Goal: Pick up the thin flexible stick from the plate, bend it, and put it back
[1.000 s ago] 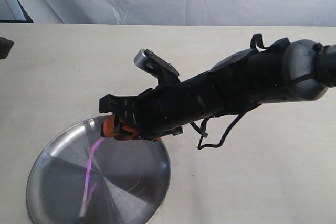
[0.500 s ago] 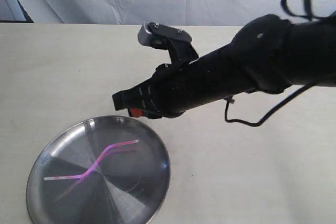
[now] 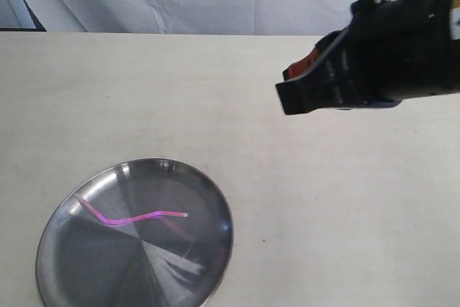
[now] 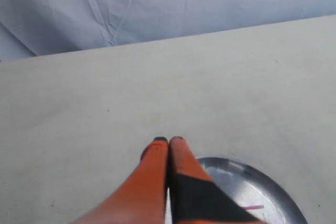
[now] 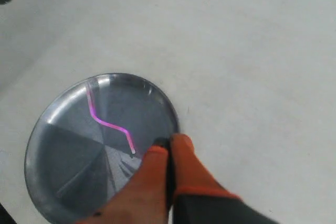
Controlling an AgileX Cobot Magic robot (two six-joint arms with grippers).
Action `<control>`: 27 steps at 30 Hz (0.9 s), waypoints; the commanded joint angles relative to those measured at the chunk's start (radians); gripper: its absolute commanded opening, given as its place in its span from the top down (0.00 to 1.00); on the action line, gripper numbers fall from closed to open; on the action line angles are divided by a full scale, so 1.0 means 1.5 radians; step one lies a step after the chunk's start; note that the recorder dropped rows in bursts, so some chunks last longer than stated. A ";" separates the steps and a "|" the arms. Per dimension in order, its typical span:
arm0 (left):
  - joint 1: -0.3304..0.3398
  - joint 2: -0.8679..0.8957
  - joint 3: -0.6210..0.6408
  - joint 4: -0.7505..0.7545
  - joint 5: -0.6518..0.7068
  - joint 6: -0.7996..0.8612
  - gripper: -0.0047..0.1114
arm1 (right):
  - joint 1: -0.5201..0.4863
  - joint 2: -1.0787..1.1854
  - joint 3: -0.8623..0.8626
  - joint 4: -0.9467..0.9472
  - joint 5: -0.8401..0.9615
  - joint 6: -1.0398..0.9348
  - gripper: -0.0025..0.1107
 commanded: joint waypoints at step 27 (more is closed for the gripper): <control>0.000 -0.009 0.011 -0.022 -0.002 -0.006 0.96 | -0.429 -0.448 0.309 0.012 -0.214 -0.029 0.98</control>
